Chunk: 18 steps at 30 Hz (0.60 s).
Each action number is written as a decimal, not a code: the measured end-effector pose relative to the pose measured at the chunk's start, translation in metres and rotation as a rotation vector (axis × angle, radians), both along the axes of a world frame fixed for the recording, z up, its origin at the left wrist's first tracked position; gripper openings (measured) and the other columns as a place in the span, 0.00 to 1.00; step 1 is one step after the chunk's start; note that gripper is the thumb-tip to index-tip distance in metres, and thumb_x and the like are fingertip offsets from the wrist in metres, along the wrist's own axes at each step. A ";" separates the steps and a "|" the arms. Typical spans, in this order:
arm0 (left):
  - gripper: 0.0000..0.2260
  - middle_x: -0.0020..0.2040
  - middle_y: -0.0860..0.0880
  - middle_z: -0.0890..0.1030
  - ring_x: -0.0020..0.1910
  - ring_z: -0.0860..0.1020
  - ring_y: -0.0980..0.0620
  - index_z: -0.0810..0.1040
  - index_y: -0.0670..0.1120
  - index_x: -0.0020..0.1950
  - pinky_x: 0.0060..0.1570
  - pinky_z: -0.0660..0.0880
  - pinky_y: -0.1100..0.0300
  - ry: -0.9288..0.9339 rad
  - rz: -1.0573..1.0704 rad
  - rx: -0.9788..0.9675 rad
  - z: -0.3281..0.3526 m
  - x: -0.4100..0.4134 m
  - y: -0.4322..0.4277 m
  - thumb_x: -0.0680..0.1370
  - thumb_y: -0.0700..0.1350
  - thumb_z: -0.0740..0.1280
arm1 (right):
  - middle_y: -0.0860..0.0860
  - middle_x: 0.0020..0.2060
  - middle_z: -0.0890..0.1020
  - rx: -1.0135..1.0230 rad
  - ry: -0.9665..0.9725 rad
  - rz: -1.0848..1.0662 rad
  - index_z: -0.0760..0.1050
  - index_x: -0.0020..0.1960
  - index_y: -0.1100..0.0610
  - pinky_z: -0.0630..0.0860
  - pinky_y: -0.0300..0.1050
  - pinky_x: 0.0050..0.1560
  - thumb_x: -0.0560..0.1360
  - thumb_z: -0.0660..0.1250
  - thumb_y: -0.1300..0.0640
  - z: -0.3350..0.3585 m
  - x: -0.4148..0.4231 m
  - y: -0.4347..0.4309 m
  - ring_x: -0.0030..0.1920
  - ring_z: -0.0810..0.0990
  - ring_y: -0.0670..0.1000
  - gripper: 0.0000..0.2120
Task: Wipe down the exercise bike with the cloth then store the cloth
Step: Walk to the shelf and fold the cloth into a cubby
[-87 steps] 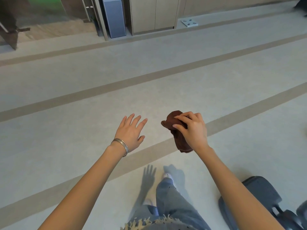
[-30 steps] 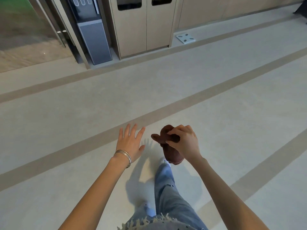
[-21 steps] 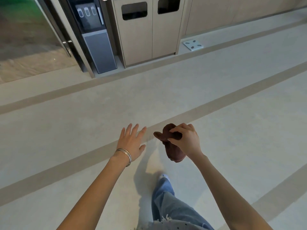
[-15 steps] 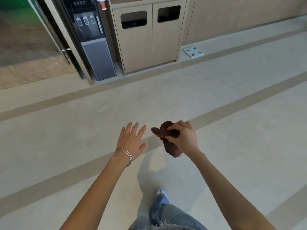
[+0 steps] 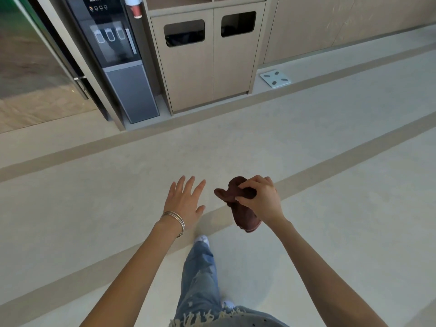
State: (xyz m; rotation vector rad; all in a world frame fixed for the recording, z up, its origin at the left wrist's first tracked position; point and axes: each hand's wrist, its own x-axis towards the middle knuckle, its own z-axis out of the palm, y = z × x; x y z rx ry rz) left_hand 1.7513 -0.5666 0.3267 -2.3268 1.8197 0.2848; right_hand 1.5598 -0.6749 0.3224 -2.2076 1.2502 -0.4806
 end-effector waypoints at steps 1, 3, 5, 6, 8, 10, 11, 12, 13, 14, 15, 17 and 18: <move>0.30 0.77 0.45 0.49 0.76 0.47 0.42 0.43 0.52 0.76 0.73 0.49 0.46 -0.006 -0.011 -0.003 0.000 0.008 -0.012 0.79 0.56 0.55 | 0.44 0.47 0.79 -0.004 -0.002 -0.006 0.81 0.49 0.47 0.70 0.44 0.46 0.65 0.75 0.51 0.001 0.007 -0.012 0.51 0.70 0.49 0.13; 0.30 0.77 0.45 0.49 0.75 0.48 0.41 0.43 0.51 0.76 0.73 0.49 0.46 -0.005 -0.019 -0.029 0.002 0.028 -0.043 0.79 0.56 0.55 | 0.44 0.47 0.79 -0.012 -0.010 -0.020 0.81 0.49 0.47 0.69 0.43 0.46 0.65 0.76 0.51 0.005 0.024 -0.041 0.50 0.70 0.49 0.13; 0.30 0.77 0.45 0.50 0.75 0.48 0.41 0.44 0.51 0.76 0.73 0.50 0.46 -0.005 -0.019 -0.063 0.006 0.050 -0.077 0.79 0.56 0.55 | 0.44 0.46 0.79 -0.026 -0.017 -0.027 0.81 0.49 0.48 0.67 0.42 0.45 0.65 0.76 0.52 0.012 0.044 -0.070 0.50 0.70 0.49 0.13; 0.30 0.77 0.45 0.50 0.75 0.48 0.41 0.44 0.51 0.76 0.73 0.50 0.45 0.002 -0.021 -0.073 0.009 0.060 -0.093 0.79 0.56 0.55 | 0.44 0.46 0.79 -0.030 -0.017 -0.032 0.81 0.49 0.49 0.67 0.42 0.45 0.65 0.76 0.52 0.016 0.055 -0.084 0.50 0.69 0.49 0.13; 0.30 0.77 0.44 0.50 0.75 0.49 0.41 0.44 0.51 0.76 0.73 0.50 0.45 0.008 -0.031 -0.089 0.014 0.079 -0.122 0.79 0.56 0.55 | 0.45 0.46 0.79 -0.044 -0.014 -0.040 0.81 0.49 0.49 0.66 0.41 0.44 0.65 0.76 0.52 0.023 0.075 -0.110 0.50 0.69 0.49 0.13; 0.30 0.77 0.44 0.51 0.75 0.49 0.41 0.44 0.51 0.76 0.73 0.50 0.45 0.006 -0.052 -0.102 0.017 0.097 -0.148 0.79 0.56 0.56 | 0.45 0.46 0.79 -0.061 -0.021 -0.050 0.81 0.49 0.50 0.66 0.42 0.44 0.65 0.76 0.53 0.027 0.094 -0.133 0.49 0.69 0.50 0.13; 0.30 0.77 0.44 0.51 0.75 0.49 0.40 0.44 0.51 0.76 0.73 0.50 0.45 0.006 -0.061 -0.104 0.017 0.105 -0.160 0.79 0.56 0.56 | 0.45 0.45 0.79 -0.070 -0.031 -0.060 0.81 0.48 0.50 0.66 0.42 0.43 0.64 0.76 0.53 0.028 0.103 -0.143 0.49 0.69 0.50 0.13; 0.30 0.77 0.44 0.50 0.75 0.49 0.40 0.44 0.51 0.76 0.73 0.50 0.45 0.003 -0.068 -0.102 0.017 0.113 -0.171 0.79 0.56 0.56 | 0.45 0.45 0.79 -0.079 -0.043 -0.071 0.81 0.48 0.50 0.66 0.41 0.43 0.64 0.77 0.53 0.027 0.110 -0.152 0.48 0.69 0.50 0.13; 0.30 0.77 0.44 0.50 0.75 0.48 0.40 0.44 0.51 0.76 0.73 0.49 0.46 0.002 -0.073 -0.095 0.016 0.120 -0.182 0.79 0.56 0.56 | 0.45 0.44 0.78 -0.085 -0.053 -0.084 0.81 0.48 0.50 0.65 0.41 0.43 0.64 0.77 0.53 0.027 0.116 -0.161 0.48 0.69 0.49 0.13; 0.30 0.77 0.44 0.50 0.75 0.48 0.40 0.44 0.51 0.76 0.73 0.49 0.46 0.005 -0.077 -0.083 0.016 0.126 -0.192 0.79 0.55 0.55 | 0.44 0.44 0.78 -0.085 -0.060 -0.097 0.81 0.48 0.50 0.65 0.41 0.42 0.64 0.77 0.53 0.026 0.121 -0.168 0.48 0.69 0.49 0.13; 0.30 0.77 0.44 0.50 0.75 0.48 0.40 0.44 0.51 0.76 0.73 0.49 0.46 0.012 -0.080 -0.072 0.016 0.130 -0.202 0.79 0.55 0.55 | 0.44 0.44 0.78 -0.079 -0.066 -0.106 0.81 0.48 0.49 0.65 0.40 0.42 0.64 0.77 0.52 0.025 0.125 -0.175 0.47 0.69 0.49 0.13; 0.30 0.77 0.44 0.50 0.75 0.48 0.40 0.44 0.51 0.76 0.73 0.49 0.46 0.015 -0.092 -0.064 0.014 0.137 -0.220 0.79 0.56 0.56 | 0.44 0.43 0.78 -0.067 -0.068 -0.110 0.81 0.47 0.50 0.65 0.40 0.42 0.64 0.77 0.52 0.023 0.131 -0.192 0.47 0.69 0.49 0.13; 0.30 0.77 0.44 0.50 0.75 0.48 0.40 0.44 0.51 0.76 0.73 0.50 0.46 0.020 -0.098 -0.065 0.013 0.140 -0.229 0.79 0.56 0.56 | 0.44 0.43 0.78 -0.061 -0.063 -0.110 0.82 0.47 0.50 0.65 0.40 0.42 0.64 0.77 0.52 0.021 0.134 -0.202 0.47 0.70 0.49 0.13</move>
